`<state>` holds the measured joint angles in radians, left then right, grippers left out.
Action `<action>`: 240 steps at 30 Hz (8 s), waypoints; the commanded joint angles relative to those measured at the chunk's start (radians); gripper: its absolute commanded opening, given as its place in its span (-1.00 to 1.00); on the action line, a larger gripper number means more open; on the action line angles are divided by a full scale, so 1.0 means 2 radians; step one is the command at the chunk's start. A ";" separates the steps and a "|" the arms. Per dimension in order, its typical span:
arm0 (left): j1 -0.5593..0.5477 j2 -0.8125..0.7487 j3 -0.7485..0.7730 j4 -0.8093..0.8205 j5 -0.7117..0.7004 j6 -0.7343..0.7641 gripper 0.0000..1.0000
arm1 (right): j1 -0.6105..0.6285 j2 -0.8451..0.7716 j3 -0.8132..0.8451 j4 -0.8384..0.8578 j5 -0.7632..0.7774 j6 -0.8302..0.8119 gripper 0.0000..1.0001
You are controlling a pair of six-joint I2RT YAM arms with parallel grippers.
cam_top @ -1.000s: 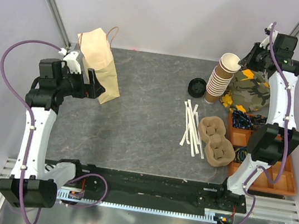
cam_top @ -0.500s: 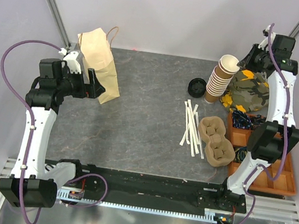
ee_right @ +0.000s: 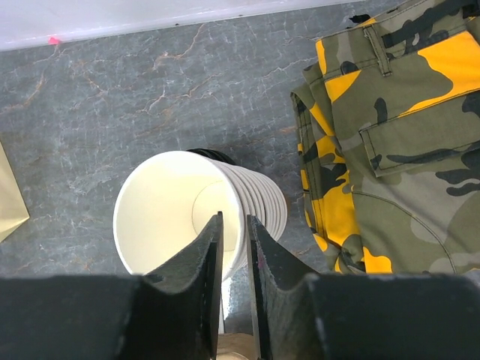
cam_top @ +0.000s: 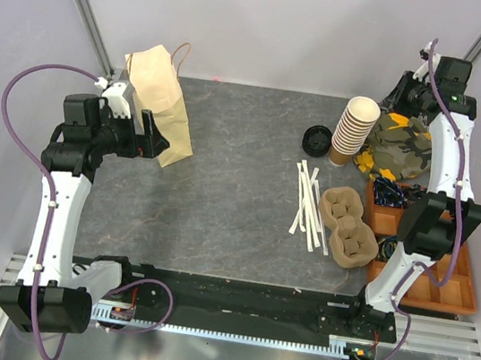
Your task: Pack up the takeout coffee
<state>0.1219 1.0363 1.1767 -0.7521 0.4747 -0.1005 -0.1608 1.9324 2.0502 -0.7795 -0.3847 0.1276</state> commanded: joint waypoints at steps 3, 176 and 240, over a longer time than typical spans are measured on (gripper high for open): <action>0.000 -0.003 -0.005 0.022 0.008 -0.015 1.00 | 0.003 0.000 0.014 0.009 -0.001 0.001 -0.48; -0.043 -0.038 -0.041 0.073 0.221 0.112 1.00 | 0.299 0.095 -0.142 0.026 0.361 -0.623 -0.08; -0.044 -0.023 -0.038 0.085 0.226 0.107 0.99 | 0.289 0.115 -0.116 0.024 0.383 -0.674 -0.67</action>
<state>0.0368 0.9848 1.0798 -0.6178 0.9001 0.0959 0.4152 2.1994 1.7756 -0.7181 0.3676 -1.2095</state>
